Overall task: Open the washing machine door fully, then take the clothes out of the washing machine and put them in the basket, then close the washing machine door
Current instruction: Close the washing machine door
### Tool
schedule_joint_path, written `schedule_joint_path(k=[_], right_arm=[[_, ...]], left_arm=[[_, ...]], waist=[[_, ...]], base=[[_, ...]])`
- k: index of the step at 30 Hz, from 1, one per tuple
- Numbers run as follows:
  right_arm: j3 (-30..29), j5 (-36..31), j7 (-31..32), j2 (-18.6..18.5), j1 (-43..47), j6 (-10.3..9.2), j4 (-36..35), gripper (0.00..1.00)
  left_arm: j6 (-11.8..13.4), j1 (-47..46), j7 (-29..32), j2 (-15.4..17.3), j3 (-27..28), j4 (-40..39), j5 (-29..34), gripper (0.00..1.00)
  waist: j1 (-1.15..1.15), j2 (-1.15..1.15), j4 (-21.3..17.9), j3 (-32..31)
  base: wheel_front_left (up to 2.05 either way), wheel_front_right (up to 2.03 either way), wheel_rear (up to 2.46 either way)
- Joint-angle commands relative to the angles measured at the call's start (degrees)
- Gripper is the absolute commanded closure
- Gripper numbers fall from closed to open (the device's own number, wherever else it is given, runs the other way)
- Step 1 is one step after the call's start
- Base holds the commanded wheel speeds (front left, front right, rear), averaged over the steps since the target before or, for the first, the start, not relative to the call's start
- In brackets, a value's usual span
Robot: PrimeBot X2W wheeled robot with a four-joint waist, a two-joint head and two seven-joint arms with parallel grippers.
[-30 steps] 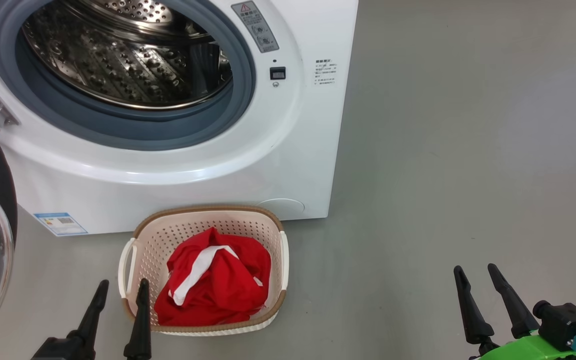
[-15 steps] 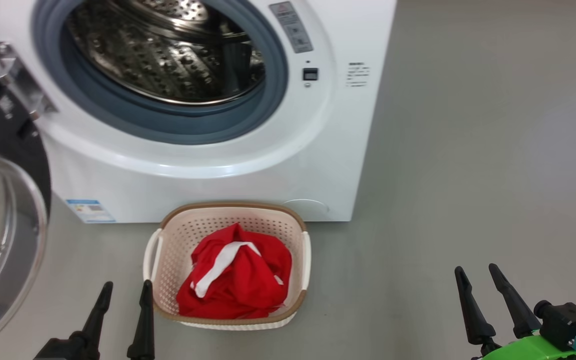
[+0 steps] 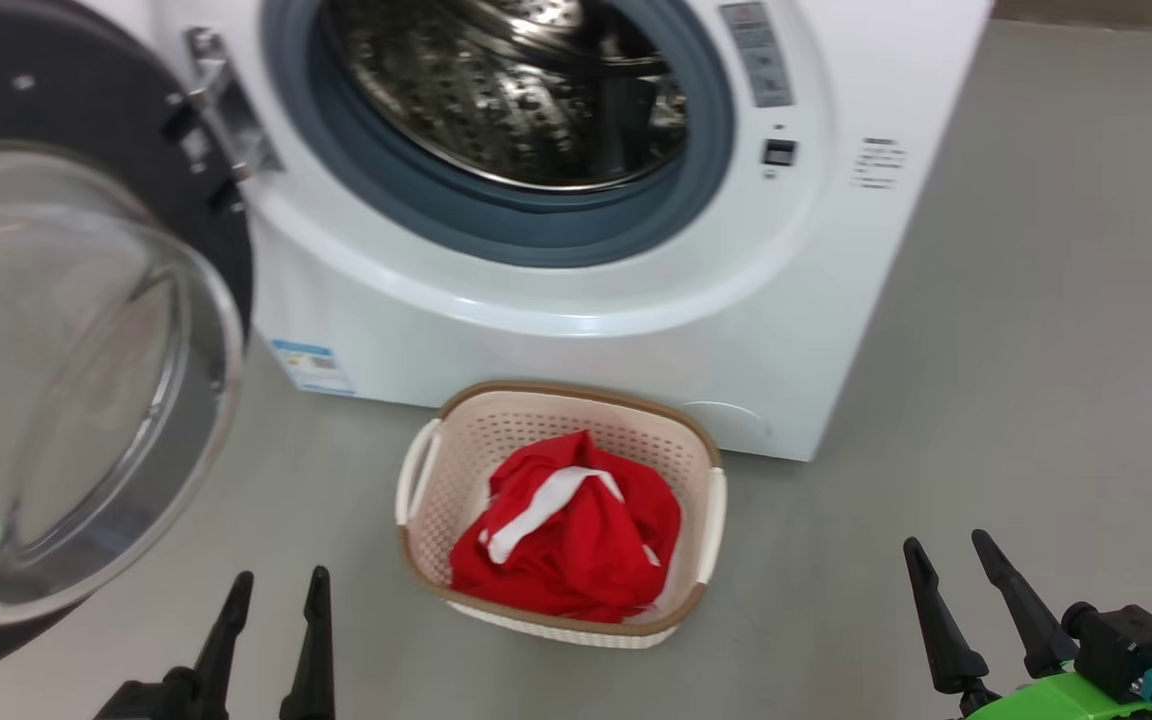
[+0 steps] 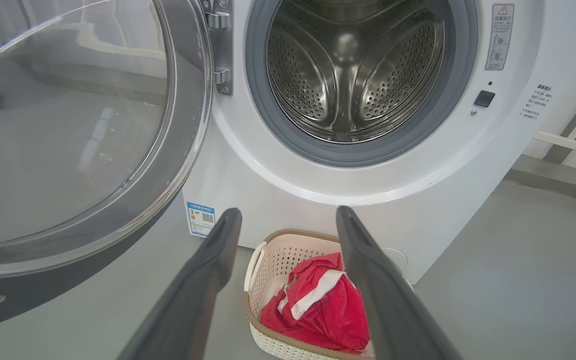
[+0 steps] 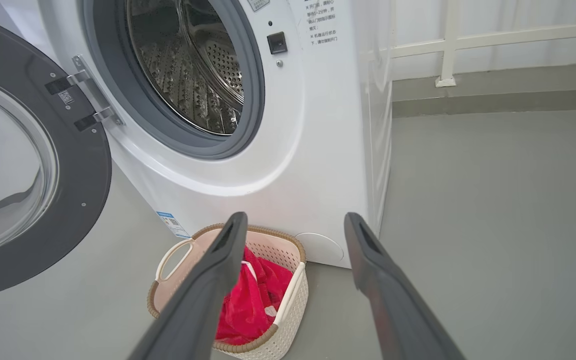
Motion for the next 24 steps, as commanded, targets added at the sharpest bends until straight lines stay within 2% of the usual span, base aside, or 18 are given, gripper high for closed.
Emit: schedule_joint_path(k=[1,14,24], right_arm=[[1.4,-0.4,-0.4,-1.1,-0.7,0.01,-1.2,0.00],[3.5,0.0,-0.4,-2.2,-0.3,0.01,-0.7,0.00],[5.4,0.2,-0.4,-1.9,-0.7,0.01,-0.3,0.00]], left_arm=[[0.6,0.1,-0.3,0.5,1.5,-1.3,-0.7,0.00],[3.1,1.9,-0.3,0.5,-1.5,-2.0,-3.7,0.00],[4.7,3.8,-0.3,0.5,-1.7,-3.6,-5.9,0.00]], waist=[[0.00,0.00,3.7,-0.3],[0.00,0.00,12.9,-1.4],[0.00,0.00,16.2,-1.7]], base=[[0.00,0.00,0.00],[0.00,0.00,0.00],[0.00,0.00,0.00]])
